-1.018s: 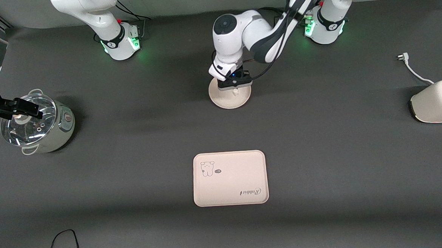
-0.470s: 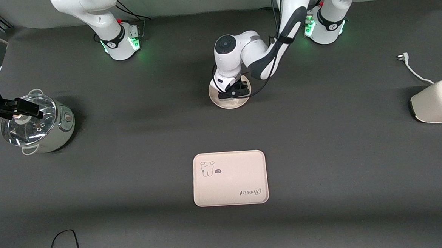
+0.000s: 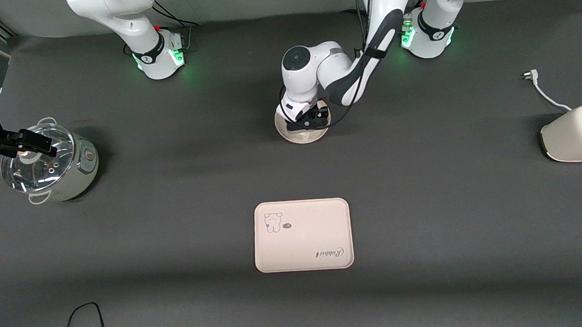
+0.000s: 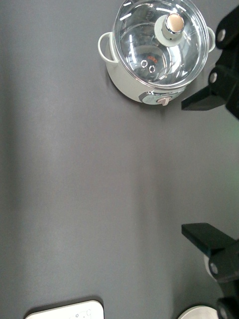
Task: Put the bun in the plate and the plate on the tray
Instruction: 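Carry the bun with the left gripper and release it onto the plate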
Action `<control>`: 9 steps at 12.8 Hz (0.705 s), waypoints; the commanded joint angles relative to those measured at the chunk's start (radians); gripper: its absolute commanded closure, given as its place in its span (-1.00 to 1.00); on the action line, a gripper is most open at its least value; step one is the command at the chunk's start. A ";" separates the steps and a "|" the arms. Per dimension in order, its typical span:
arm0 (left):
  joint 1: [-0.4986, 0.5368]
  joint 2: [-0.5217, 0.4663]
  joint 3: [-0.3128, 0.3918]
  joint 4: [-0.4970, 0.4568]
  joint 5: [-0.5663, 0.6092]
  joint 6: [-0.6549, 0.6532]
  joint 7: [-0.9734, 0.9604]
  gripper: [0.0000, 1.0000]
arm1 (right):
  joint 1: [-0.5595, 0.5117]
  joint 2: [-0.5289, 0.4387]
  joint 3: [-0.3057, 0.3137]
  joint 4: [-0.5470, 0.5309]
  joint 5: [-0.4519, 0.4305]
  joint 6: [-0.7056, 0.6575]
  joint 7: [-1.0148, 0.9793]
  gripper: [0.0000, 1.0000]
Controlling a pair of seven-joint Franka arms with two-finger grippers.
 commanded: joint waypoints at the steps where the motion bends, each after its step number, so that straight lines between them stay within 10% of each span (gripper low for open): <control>1: -0.003 -0.029 0.004 0.013 0.022 -0.054 0.013 -1.00 | 0.000 -0.027 0.005 -0.018 -0.011 -0.008 0.003 -1.00; 9: -0.004 -0.015 0.004 0.010 0.022 -0.071 0.049 -1.00 | 0.002 -0.027 0.006 -0.018 -0.011 -0.019 0.004 -1.00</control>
